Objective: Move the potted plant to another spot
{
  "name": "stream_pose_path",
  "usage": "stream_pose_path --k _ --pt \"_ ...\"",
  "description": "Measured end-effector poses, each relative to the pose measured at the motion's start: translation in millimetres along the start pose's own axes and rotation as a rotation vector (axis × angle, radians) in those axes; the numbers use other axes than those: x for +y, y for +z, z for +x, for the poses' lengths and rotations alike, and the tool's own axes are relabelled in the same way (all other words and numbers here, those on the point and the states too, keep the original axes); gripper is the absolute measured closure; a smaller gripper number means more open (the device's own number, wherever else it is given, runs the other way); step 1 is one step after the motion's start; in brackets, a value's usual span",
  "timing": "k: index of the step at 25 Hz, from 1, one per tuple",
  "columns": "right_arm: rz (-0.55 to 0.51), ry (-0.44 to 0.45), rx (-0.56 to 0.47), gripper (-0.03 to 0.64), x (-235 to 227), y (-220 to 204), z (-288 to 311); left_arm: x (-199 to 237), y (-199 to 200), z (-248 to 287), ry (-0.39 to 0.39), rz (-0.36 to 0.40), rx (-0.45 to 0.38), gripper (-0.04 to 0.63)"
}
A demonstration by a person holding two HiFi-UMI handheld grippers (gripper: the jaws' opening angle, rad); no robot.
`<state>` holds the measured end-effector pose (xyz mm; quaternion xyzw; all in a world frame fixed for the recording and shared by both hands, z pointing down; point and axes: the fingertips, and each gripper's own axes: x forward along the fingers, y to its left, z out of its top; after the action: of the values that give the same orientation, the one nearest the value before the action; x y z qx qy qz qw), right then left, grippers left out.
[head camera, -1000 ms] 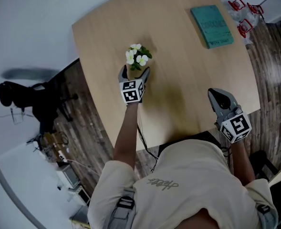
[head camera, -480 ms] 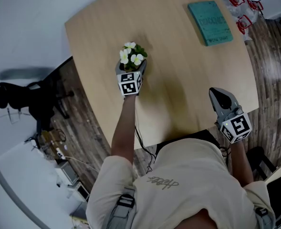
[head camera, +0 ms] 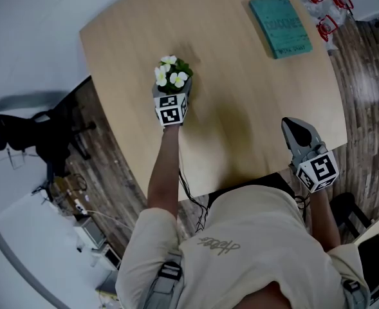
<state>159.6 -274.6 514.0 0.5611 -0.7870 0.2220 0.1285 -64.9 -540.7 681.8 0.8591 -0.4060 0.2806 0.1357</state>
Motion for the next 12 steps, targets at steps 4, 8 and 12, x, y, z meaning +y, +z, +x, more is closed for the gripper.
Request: stream_pose_path --k 4,8,12 --pt "0.016 -0.011 -0.007 0.614 -3.8 -0.6 -1.3 0.2 -1.4 0.7 -0.004 0.027 0.013 0.235" --pt "0.040 -0.011 -0.015 0.614 -4.1 -1.8 -1.8 -3.2 -2.4 0.1 -0.026 0.037 0.023 0.236" --pt "0.035 0.002 -0.022 0.614 -1.5 -0.7 -0.4 -6.2 -2.3 -3.9 -0.026 0.045 0.029 0.238"
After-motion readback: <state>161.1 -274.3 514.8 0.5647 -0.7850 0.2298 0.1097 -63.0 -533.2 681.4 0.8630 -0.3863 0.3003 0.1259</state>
